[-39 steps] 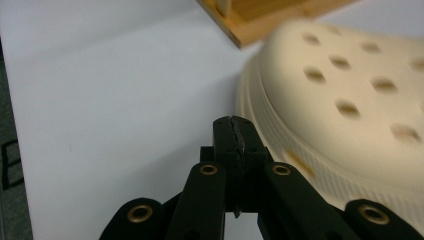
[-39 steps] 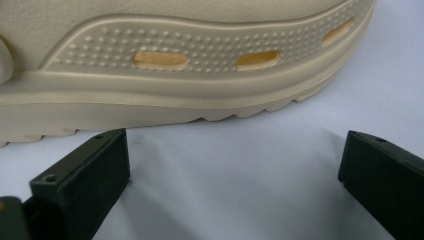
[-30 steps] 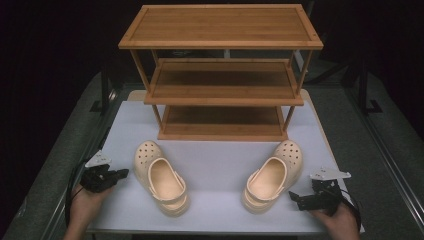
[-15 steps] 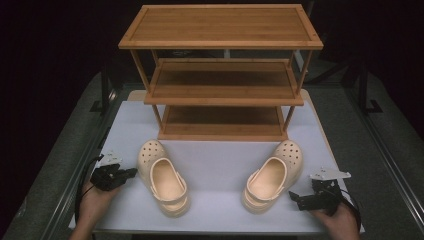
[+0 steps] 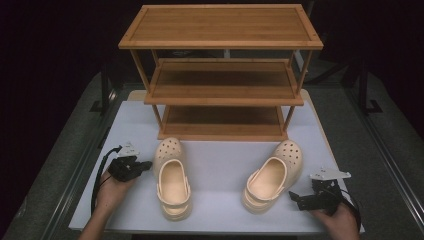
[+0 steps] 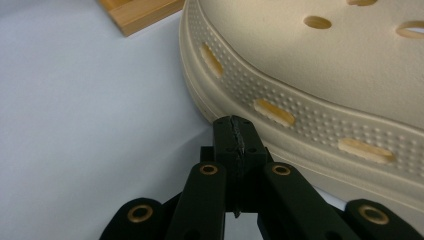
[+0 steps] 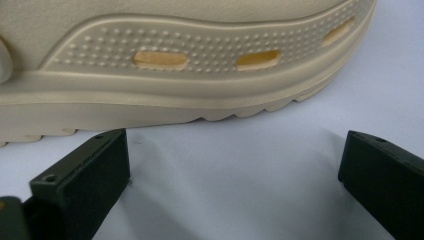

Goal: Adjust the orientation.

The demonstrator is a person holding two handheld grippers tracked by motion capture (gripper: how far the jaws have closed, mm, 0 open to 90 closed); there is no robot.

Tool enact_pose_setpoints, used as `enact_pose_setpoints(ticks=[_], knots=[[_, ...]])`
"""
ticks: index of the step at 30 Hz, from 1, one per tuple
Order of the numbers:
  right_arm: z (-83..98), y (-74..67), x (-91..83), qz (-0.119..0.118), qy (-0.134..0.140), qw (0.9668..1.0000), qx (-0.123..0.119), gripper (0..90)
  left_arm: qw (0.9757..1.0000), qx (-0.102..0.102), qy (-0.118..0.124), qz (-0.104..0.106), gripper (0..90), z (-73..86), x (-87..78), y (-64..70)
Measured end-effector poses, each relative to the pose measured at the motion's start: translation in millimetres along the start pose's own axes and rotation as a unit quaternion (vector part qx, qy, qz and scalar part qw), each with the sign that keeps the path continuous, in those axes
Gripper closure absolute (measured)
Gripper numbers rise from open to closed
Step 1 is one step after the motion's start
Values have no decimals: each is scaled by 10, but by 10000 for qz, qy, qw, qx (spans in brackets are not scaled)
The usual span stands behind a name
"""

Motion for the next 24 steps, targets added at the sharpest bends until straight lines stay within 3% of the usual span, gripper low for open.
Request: enact_pose_setpoints(ticks=[17,24], knots=[[0,0,0,1,3,10000,0,0,9993,2,217,317,900,-386,305,251],[0,-1,-1,2,3,10000,1,0,9980,-72,329,526,900,-373,138,285]])
Point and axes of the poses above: each handheld gripper's, and its own axes: x roughly forward along the jaws, z roughly out of its underside, y roughly to its right, the point moved 7 cm from there along x, roughly forward along the jaws, and after that the axes turned 5 degrees about -z, right-handed, at the moved point
